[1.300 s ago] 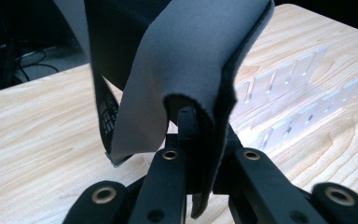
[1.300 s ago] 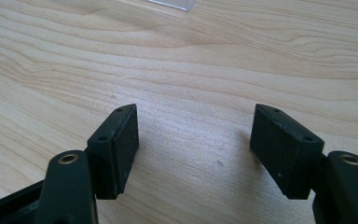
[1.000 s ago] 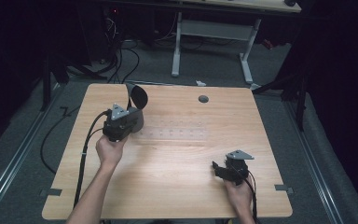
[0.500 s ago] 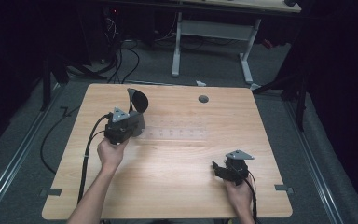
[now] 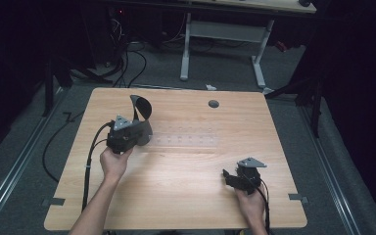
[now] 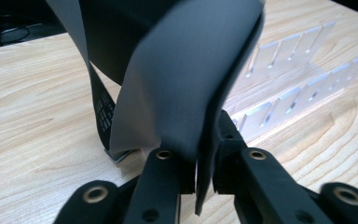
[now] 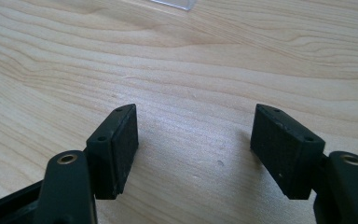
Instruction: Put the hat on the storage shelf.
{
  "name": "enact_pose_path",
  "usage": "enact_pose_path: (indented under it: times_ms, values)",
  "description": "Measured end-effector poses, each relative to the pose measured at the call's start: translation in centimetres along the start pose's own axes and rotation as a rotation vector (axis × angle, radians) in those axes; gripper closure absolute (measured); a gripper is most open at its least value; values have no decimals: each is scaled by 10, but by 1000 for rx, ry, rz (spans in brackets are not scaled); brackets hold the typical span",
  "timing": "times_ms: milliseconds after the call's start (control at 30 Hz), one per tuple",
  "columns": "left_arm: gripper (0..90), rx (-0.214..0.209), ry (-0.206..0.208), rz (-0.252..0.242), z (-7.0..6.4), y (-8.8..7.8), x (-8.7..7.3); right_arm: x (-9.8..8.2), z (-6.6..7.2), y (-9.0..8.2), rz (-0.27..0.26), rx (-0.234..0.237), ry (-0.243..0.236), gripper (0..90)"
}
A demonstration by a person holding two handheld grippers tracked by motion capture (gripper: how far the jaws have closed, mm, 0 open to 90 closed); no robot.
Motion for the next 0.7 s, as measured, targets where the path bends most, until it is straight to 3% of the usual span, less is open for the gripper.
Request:
enact_pose_path:
  times_ms: [333, 700]
  values:
    - [551, 17, 4, -20, 3, -13, 10, 0, 0, 0, 0, 0, 0, 322]
    - [479, -5, 15, -24, -1, -33, 12, 0, 0, 0, 0, -1, 0, 323]
Point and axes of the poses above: each handheld gripper's, and its own axes: y roughly forward along the jaws, x roughly out of its top, z roughly to its left, the point moved 3 cm from there along y, roughly forward along the jaws, and after that the axes turned 9 degrees about -z, right-handed, at the moved point
